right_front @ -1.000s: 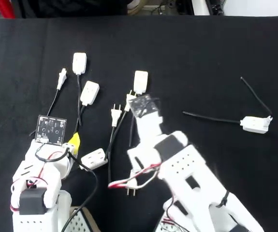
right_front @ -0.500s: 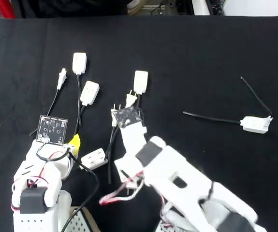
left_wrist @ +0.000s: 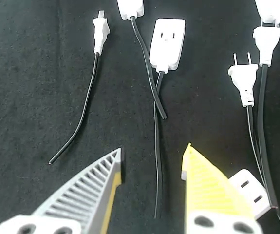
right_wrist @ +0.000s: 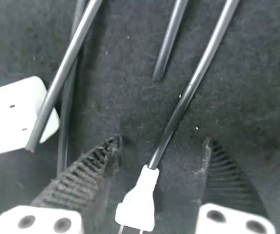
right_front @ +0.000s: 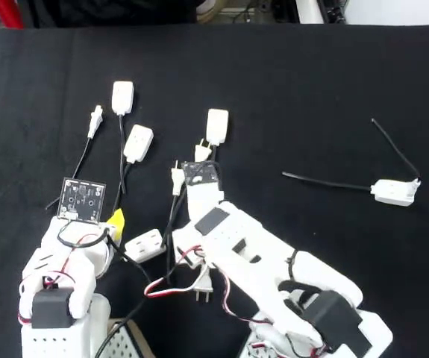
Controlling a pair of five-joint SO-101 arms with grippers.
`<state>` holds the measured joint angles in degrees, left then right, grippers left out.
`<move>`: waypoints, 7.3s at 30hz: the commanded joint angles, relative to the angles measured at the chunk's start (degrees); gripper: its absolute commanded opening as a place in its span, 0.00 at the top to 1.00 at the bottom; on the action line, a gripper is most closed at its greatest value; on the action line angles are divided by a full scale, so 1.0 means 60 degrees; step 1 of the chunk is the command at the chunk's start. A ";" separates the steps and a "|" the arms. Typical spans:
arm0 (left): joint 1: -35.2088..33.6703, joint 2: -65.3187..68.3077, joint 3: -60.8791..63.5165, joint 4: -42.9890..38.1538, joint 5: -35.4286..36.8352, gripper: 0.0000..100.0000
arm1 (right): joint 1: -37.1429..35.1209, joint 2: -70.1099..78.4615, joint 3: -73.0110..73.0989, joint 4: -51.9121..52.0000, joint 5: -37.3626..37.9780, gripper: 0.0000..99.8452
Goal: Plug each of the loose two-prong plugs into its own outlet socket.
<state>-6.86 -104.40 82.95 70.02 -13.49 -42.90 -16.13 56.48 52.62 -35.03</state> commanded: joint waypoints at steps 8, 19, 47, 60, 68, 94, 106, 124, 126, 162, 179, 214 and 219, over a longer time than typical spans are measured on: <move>-0.0066 -0.0029 -0.0051 -0.0059 -0.0059 0.79 | -0.0850 0.0095 0.0095 0.0293 0.0059 0.74; -0.0037 -0.0029 -0.0051 -0.0059 -0.0059 0.79 | -0.1641 0.2806 -0.1048 0.0366 -0.0044 0.81; -0.0051 -0.0029 -0.0051 -0.0044 -0.0059 0.79 | 0.6110 -0.1223 -0.2996 0.3458 0.4908 0.99; -0.0066 -0.0029 -0.0066 -0.0044 -0.0059 0.79 | 0.5319 0.0916 -0.3040 0.1348 0.5846 0.99; -0.0007 -0.0029 0.0051 -0.0059 -0.0366 0.79 | 0.5289 0.2264 -0.4579 0.2769 0.7092 0.77; -0.0007 -0.0029 0.0037 -0.0044 -0.0366 0.79 | 0.4029 0.2132 -0.2850 0.1465 0.2872 0.90; -0.0007 -0.0029 0.0037 -0.0044 -0.0366 0.79 | 0.3985 0.2132 -0.2293 0.1451 0.3385 0.90; -0.0007 -0.0029 0.0037 -0.0044 -0.0366 0.79 | 0.4044 0.3040 -0.3040 0.2139 0.2637 0.94; -0.0007 -0.0029 0.0037 -0.0044 -0.0366 0.79 | 0.4132 0.3011 -0.3143 0.2154 0.2637 0.97; 0.4359 0.0000 0.1136 -0.2828 0.1788 0.79 | 0.1890 -0.6908 -0.1018 0.1231 0.1597 0.99; 0.3319 -0.0015 0.0667 -0.2403 0.1846 0.79 | 0.4996 -0.6923 0.2498 0.0454 0.7165 0.98; -0.0608 -0.0015 0.0623 -0.0293 0.0088 0.79 | 0.6989 -0.4432 0.1414 0.0967 1.2425 0.91; -0.0608 -0.0015 0.0623 -0.0293 0.0088 0.79 | 0.6960 -0.1546 -0.0066 0.0996 1.2396 0.87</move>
<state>-10.11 -104.13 87.25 67.82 -12.62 -2.02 -33.19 62.46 58.15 38.99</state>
